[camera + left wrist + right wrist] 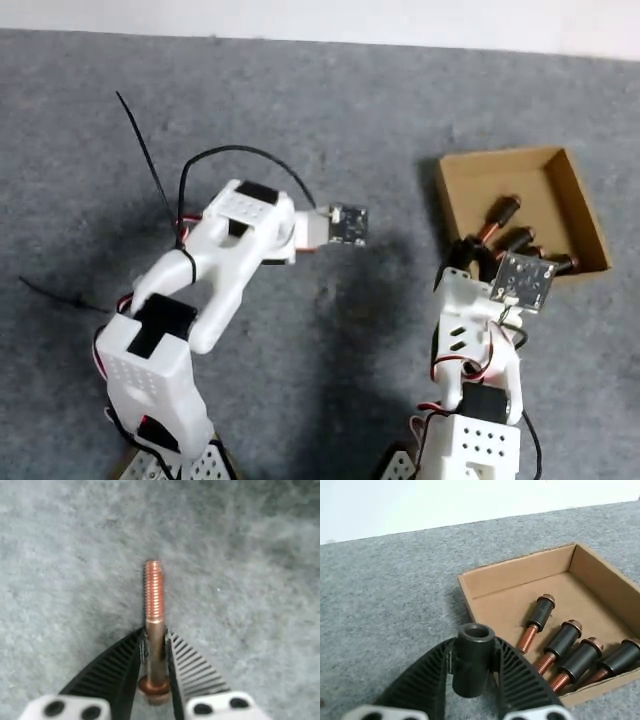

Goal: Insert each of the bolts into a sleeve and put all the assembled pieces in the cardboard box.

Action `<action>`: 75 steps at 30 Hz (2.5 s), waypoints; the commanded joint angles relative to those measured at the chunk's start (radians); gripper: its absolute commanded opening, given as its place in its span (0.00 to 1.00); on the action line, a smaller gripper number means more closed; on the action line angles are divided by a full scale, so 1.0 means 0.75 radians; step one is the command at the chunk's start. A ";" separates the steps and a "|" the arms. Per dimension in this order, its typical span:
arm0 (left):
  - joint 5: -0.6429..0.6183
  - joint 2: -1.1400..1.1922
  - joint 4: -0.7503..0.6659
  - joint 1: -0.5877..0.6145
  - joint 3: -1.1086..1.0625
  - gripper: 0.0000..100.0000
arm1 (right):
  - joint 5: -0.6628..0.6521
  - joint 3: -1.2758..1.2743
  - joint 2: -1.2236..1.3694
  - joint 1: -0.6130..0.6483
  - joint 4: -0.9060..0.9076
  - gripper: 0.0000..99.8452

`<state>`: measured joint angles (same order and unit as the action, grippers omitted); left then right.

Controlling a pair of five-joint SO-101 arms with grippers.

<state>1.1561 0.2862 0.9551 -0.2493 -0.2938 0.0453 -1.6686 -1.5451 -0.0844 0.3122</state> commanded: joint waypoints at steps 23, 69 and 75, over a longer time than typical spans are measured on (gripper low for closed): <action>0.014 -0.083 0.155 0.005 -0.011 0.01 | -0.014 -0.015 -0.021 -0.015 -0.036 0.01; -0.174 -0.570 0.329 -0.024 -0.328 0.01 | -0.016 -0.015 -0.021 -0.015 -0.036 0.01; -0.153 -0.562 0.217 -0.024 -0.377 0.07 | -0.016 -0.015 -0.021 -0.015 -0.036 0.01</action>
<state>1.0503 -0.1266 1.1745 -0.2601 -0.5623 0.0453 -1.6686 -1.5451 -0.0844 0.3122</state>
